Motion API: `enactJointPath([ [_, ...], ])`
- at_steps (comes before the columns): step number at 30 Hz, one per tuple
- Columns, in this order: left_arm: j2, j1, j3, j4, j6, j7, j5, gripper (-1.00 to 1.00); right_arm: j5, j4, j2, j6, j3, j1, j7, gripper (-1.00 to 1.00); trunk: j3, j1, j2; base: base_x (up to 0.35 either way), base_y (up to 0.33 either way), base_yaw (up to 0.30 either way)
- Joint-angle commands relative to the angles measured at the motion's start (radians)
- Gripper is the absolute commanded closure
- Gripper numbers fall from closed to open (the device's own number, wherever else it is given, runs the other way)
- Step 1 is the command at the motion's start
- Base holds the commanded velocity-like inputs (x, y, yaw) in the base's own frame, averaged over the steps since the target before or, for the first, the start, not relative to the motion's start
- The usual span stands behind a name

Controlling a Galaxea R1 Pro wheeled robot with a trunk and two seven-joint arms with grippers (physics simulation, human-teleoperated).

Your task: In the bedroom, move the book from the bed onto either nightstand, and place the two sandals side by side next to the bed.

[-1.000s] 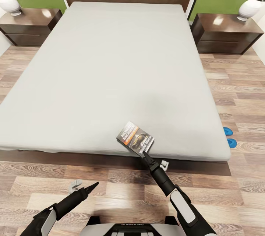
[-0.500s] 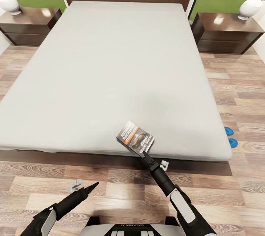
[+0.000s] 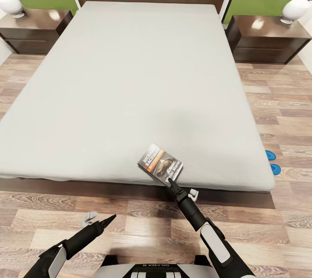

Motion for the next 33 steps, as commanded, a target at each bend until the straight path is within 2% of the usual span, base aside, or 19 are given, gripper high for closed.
enactJointPath([
  [1,0.0,0.0,0.002,0.0,0.01,-0.004,0.005,-1.0,-0.011,0.0,0.0,0.009,0.0,0.0,0.002,-1.0,0.0,0.0,0.0,0.018,0.013,0.0],
  [13,0.0,0.0,0.002,0.0,0.01,-0.004,0.005,-1.0,-0.011,0.0,0.0,0.008,0.0,0.0,0.002,-1.0,0.0,0.0,0.0,0.003,0.002,0.0],
  [20,0.0,0.0,0.002,0.0,0.01,-0.004,0.005,-1.0,-0.011,0.0,0.0,0.008,0.0,0.0,0.002,-1.0,0.0,0.0,0.0,0.159,0.0,0.0],
  [29,0.0,0.0,0.002,0.0,0.01,-0.004,0.005,-1.0,-0.011,0.0,0.0,0.009,0.0,0.0,0.002,-1.0,0.0,0.0,0.0,0.016,0.0,0.0],
  [30,0.0,0.0,0.002,0.0,0.01,-0.004,0.005,-1.0,-0.011,0.0,0.0,0.008,0.0,0.0,0.002,1.0,0.0,0.0,0.0,0.0,0.0,0.0],
  [33,0.0,0.0,0.002,0.0,0.01,-0.004,0.005,-1.0,-0.011,0.0,0.0,0.008,0.0,0.0,0.001,1.0,0.0,0.0,0.0,0.0,0.0,0.0],
])
